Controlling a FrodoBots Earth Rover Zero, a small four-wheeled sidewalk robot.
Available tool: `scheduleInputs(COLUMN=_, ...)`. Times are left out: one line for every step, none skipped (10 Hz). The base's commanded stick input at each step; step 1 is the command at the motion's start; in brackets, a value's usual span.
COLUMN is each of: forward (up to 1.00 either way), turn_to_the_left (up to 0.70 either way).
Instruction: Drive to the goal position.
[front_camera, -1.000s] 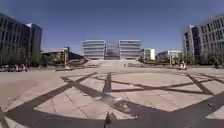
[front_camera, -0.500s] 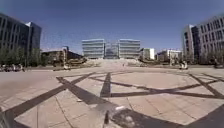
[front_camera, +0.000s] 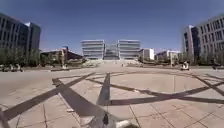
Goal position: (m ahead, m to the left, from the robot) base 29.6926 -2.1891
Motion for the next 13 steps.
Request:
scheduleInputs(forward=0.70, turn_to_the_left=-0.01)
scheduleInputs(forward=0.70, turn_to_the_left=-0.01)
scheduleInputs(forward=0.70, turn_to_the_left=-0.01)
scheduleInputs(forward=0.70, turn_to_the_left=-0.01)
scheduleInputs(forward=0.70, turn_to_the_left=-0.01)
scheduleInputs(forward=0.70, turn_to_the_left=-0.01)
scheduleInputs(forward=0.70, turn_to_the_left=-0.01)
scheduleInputs(forward=0.70, turn_to_the_left=-0.01)
scheduleInputs(forward=0.70, turn_to_the_left=-0.01)
scheduleInputs(forward=0.70, turn_to_the_left=-0.01)
scheduleInputs(forward=0.70, turn_to_the_left=-0.01)
scheduleInputs(forward=0.70, turn_to_the_left=-0.01)
scheduleInputs(forward=0.70, turn_to_the_left=-0.01)
